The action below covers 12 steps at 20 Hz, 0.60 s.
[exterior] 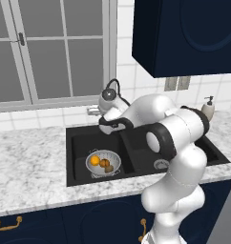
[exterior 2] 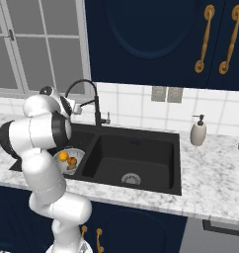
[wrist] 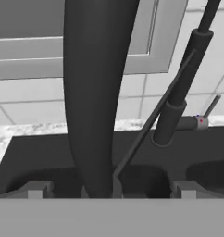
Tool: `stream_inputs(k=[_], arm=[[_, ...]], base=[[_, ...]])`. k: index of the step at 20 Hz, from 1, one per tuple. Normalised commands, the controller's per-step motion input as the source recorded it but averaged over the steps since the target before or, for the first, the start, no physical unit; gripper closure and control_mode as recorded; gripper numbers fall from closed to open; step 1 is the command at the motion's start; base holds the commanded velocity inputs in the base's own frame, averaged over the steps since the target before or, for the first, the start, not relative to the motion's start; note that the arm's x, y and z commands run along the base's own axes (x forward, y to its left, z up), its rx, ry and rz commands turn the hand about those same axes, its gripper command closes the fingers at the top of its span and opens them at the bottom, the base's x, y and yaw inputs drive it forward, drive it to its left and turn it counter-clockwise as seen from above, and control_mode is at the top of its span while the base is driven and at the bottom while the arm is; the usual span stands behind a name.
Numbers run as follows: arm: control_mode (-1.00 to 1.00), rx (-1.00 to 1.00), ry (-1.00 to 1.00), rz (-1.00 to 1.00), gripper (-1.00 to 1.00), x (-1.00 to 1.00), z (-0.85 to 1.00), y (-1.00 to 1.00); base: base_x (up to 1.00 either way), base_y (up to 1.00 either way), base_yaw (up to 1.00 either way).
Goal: Put the colander in the sink, put the peach, kiwi, orange in the colander, and turn on the sink faucet and pour water over the colander.
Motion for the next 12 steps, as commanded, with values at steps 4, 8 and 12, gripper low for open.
stream_inputs(k=[4,8,12], arm=[[-1.0,0.0,0.15,-0.03,-1.0,0.48,-0.01,0.0],[-1.0,0.0,0.13,-0.02,-1.0,0.4,-0.05,-0.03],[-1.0,0.0,0.14,0.0,-1.0,0.32,-0.08,-0.17]], base=[[0.0,0.0,0.0],[0.0,0.0,0.0],[0.0,0.0,0.0]])
